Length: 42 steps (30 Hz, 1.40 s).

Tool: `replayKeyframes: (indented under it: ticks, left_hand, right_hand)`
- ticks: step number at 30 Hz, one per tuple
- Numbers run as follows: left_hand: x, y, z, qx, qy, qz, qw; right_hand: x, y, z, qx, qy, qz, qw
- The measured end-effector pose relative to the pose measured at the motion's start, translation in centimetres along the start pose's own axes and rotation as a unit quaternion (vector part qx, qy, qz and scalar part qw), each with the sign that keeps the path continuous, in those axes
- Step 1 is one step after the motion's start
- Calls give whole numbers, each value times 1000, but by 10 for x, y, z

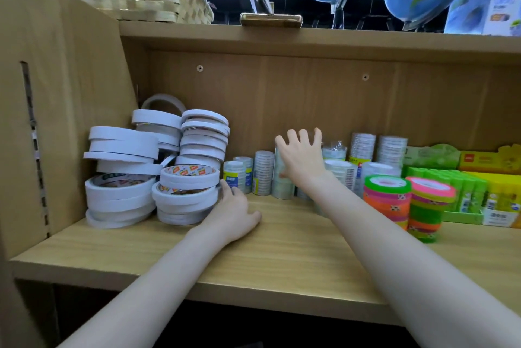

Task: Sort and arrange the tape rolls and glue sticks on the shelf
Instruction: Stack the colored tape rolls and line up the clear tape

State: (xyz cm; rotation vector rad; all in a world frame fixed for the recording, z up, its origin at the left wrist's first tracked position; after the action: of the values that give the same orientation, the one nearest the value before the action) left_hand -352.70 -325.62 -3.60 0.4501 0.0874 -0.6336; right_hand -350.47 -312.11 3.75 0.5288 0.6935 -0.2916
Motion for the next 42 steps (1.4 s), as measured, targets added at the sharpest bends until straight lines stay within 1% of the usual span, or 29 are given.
replayKeyframes:
  ticks: [2, 4, 6, 7, 9, 11, 12, 13, 16, 18, 20, 22, 25, 28, 32, 34, 39, 42]
  left_hand:
    - [-2, -2, 2, 3, 9, 8, 1000]
    - [-3, -2, 2, 9, 13, 16, 1000]
    - [-3, -2, 2, 20, 21, 21, 999]
    - [-3, -2, 1, 23, 28, 22, 999]
    - [-2, -3, 0, 27, 36, 17, 999]
    - [-2, -4, -2, 31, 30, 9, 999]
    - [-2, -5, -3, 32, 27, 6, 999]
    - [-4, -6, -3, 32, 27, 6, 999]
    - [-9, -9, -3, 33, 26, 14, 999]
    - [-10, -10, -4, 35, 24, 15, 999]
    - [-8, -9, -3, 46, 40, 6, 998]
    - [-4, -7, -2, 53, 53, -3, 997]
    - [1, -2, -2, 52, 57, -12, 997]
    - [3, 1, -2, 54, 65, -14, 996]
    - [1, 0, -3, 47, 58, -8, 997]
    - [2, 0, -3, 42, 55, -7, 998]
    - [3, 2, 4, 67, 98, -39, 992]
    - [3, 2, 1, 66, 89, -49, 993]
  right_hand:
    - [-1, -5, 2, 15, 82, 24, 996]
    - [-3, -15, 3, 3, 131, 84, 988]
    - [-6, -29, 0, -47, 80, 154, 984]
    - [-9, -34, -2, -76, 26, 156, 985]
    - [-17, -43, -7, -109, -47, 140, 983]
    - [-23, -50, -14, -132, -92, 119, 980]
    - [-25, -52, -16, -142, -97, 106, 979]
    - [-26, -53, -19, -151, -94, 97, 979]
    - [-27, -51, -15, -171, -47, 86, 980]
    - [-30, -39, -10, -150, -11, 80, 985]
    - [-30, -23, -5, -110, 11, 70, 991]
    - [-23, -15, -6, -105, -9, 76, 992]
    - [-11, -23, -10, -127, -54, 112, 984]
    - [-13, -34, -13, -128, -80, 106, 983]
    - [-19, -41, -14, -154, -59, 66, 984]
    - [-18, -37, -15, -158, -53, 69, 984]
    - [-8, -20, -12, -224, -41, 99, 969]
    - [-5, -17, -11, -247, -46, 102, 963]
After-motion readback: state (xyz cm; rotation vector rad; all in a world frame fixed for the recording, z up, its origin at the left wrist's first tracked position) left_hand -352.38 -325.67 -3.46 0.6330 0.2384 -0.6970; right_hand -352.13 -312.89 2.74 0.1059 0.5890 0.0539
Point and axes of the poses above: each hand's wrist, its own x-axis away from the middle knuckle, its own z-axis out of the back of the hand, y = z × x, the point moved 4 cm from there along -x, towards the middle knuckle, and after that the axes turned 3 degrees about y, right-handed, at the moved point
